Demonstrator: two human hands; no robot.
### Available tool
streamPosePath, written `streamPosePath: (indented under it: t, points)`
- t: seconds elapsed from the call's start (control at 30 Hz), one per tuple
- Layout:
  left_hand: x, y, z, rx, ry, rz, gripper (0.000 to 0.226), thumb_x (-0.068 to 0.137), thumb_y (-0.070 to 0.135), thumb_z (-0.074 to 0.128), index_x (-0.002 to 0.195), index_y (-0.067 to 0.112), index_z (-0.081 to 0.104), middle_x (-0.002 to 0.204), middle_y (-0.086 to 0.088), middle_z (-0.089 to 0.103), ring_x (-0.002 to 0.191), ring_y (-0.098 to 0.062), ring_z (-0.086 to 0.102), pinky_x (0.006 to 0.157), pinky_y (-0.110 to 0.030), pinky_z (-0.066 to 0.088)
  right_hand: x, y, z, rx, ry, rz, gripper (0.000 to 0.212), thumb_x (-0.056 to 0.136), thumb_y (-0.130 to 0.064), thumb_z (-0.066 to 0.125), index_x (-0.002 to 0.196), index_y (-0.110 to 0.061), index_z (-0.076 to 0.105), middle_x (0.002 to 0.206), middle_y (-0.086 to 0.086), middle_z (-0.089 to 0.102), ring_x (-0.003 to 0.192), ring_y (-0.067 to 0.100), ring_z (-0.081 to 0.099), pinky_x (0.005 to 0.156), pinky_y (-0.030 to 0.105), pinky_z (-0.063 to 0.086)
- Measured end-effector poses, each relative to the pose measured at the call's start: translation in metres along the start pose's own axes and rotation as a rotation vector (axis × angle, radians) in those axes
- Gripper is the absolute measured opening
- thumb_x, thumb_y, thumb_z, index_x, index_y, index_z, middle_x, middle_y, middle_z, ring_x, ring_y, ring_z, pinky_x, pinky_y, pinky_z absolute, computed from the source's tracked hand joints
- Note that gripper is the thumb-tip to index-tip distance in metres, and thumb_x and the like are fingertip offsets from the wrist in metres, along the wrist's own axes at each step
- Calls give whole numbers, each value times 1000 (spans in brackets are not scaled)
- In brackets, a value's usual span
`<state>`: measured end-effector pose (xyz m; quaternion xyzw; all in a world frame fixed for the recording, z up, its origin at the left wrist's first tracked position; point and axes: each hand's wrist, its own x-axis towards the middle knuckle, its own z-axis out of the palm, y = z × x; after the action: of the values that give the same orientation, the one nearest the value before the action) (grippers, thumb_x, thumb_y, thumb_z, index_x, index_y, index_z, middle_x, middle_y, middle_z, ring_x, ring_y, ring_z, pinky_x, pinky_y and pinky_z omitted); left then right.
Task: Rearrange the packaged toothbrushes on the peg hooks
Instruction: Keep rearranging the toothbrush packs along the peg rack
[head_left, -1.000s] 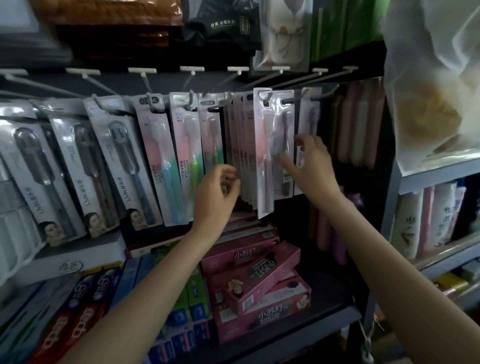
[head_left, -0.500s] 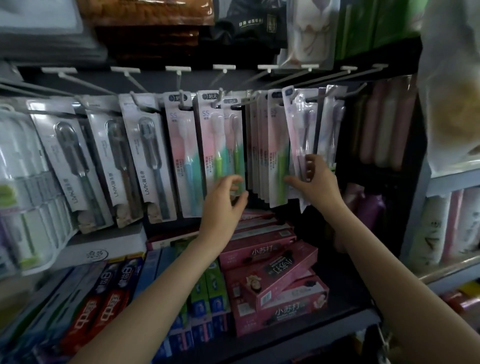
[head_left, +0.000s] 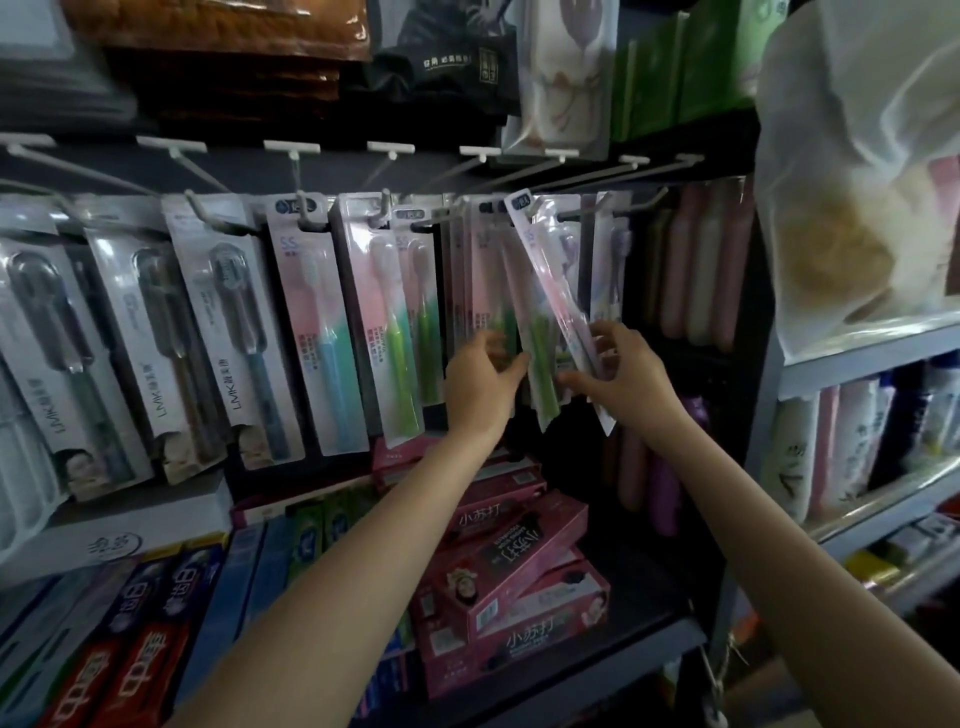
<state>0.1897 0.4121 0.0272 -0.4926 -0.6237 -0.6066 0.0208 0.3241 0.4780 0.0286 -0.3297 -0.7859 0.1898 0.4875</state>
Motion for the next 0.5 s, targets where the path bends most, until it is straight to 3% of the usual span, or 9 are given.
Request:
streamPosePath:
  t: [0.1,0.17,0.27,0.37,0.5]
  points:
    - [6,-2,0,27,4,-28,38,86,27,64,115,2,58,104,-8,64,92,-19,60,79,-29,48,1,-1,2,-7,-7,-8,59,72,-20,78,123,-8,50,116,11,51,92,17,52,77,18,37]
    - [11,-1,-1,30,-13,-63,33,86,27,63,106,1,62,99,-13,66,85,-22,61,80,-36,49,1,-1,2,-26,-4,-30,58,73,-20,77,123,-7,50,117,12,50,90,15,50,74,13,34]
    - [12,4,-7,-33,-21,-67,16,83,21,66,78,6,62,73,-12,60,65,-18,53,62,-27,42,-2,-1,3,-84,36,-85,61,73,-20,77,125,-6,49,119,13,47,97,21,51,79,17,35]
    - [8,3,-18,-144,-53,-73,12,83,19,67,88,9,68,81,-7,67,73,-16,60,69,-28,46,-2,-2,3,-139,69,-106,64,72,-19,77,127,-5,46,121,15,45,105,31,51,89,35,42]
    - [0,-10,-35,-119,-66,-90,12,80,26,69,82,16,64,82,-11,65,75,-23,61,78,-39,49,2,-7,3,-156,59,-90,61,73,-19,77,125,-7,48,120,14,45,103,30,52,87,37,44]
